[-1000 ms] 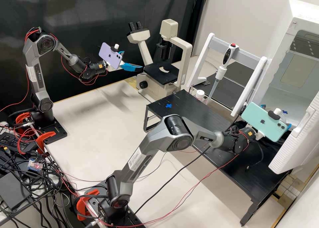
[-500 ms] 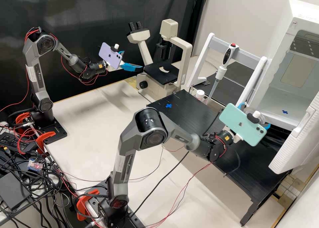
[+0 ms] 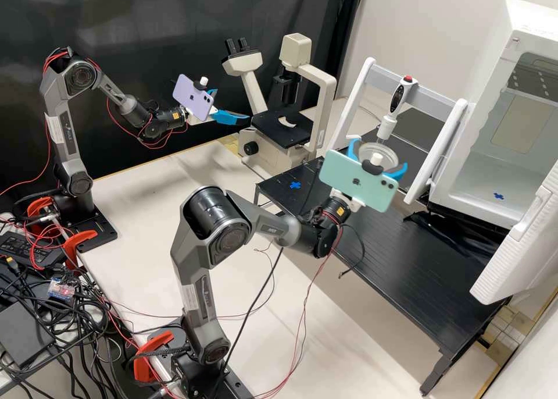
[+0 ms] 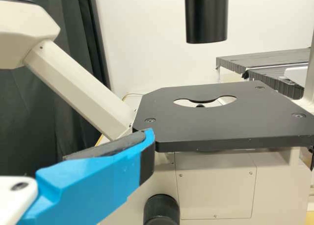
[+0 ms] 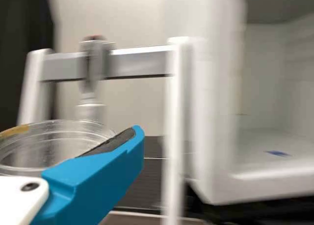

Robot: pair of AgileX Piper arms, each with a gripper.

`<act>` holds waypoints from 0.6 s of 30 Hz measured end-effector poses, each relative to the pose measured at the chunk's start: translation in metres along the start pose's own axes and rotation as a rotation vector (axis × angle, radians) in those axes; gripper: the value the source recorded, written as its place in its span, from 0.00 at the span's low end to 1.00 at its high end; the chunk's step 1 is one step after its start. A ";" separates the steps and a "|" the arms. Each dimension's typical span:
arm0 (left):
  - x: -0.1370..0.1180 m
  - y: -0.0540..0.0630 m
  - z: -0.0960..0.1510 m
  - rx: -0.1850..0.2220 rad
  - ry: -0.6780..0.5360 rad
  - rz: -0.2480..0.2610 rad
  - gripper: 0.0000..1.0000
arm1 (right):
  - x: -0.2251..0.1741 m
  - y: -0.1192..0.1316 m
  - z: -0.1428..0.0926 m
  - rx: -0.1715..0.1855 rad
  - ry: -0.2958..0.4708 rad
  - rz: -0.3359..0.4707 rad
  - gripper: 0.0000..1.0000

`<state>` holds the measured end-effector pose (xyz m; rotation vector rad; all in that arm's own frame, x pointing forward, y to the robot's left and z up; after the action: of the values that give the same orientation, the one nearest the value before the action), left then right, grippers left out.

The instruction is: Move the petri dish to the microscope

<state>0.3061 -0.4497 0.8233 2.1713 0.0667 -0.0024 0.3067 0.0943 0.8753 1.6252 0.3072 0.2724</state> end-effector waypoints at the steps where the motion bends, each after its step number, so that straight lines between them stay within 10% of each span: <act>1: 0.000 0.000 0.000 0.000 0.000 0.000 1.00 | 0.002 -0.008 -0.006 -0.005 0.008 0.002 0.00; 18: 0.000 0.000 0.000 0.000 0.000 0.000 1.00 | 0.039 -0.103 -0.071 -0.075 0.122 -0.192 0.00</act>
<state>0.3061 -0.4497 0.8233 2.1713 0.0667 -0.0024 0.3143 0.1820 0.7781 1.4966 0.5366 0.2341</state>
